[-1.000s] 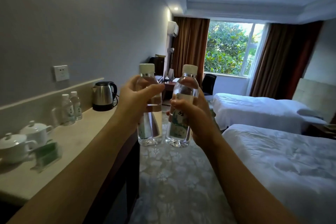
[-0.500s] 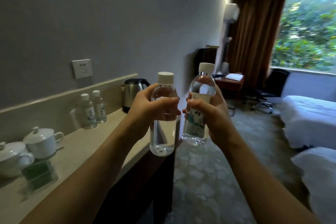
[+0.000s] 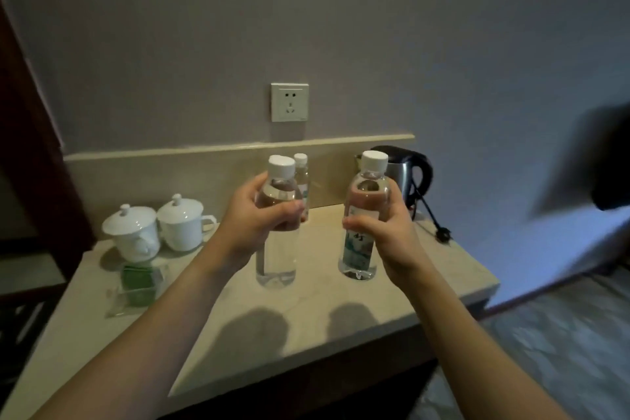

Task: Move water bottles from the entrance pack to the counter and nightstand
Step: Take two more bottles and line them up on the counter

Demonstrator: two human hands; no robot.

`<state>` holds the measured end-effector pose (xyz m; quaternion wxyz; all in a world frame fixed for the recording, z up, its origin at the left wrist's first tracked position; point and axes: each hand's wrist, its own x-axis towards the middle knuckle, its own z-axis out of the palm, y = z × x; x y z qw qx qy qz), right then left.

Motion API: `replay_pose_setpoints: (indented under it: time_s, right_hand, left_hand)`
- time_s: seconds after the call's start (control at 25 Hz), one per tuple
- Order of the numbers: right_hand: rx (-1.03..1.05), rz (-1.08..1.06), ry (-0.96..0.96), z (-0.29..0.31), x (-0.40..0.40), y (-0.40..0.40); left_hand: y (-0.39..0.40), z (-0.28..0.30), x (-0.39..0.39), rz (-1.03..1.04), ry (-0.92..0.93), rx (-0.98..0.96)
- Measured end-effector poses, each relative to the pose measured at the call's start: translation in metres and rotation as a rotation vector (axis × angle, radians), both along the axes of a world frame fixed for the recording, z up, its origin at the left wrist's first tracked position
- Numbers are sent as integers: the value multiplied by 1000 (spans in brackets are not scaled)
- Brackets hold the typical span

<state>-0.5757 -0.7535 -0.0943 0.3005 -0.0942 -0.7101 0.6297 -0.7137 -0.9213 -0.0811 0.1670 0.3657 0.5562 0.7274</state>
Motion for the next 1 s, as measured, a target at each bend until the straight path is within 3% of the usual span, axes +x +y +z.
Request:
replay_pose_setpoints:
  time_s: [0.28,0.6,0.88,1.0]
  right_hand:
    - [-59,62,-66,-46,-77,70]
    - [-40,201,-179,-95,-118,101]
    - [-61,308,-254,-116,-125,113]
    - [-206,414,-442,-128,-117,116]
  left_hand:
    - [53,-57,-52,178,-30,-90]
    - [72,-100,-60,395,-77,-207]
    - [64,-131,-51,427,-102,-377]
    - [50,-154,-51,385,-81,-512]
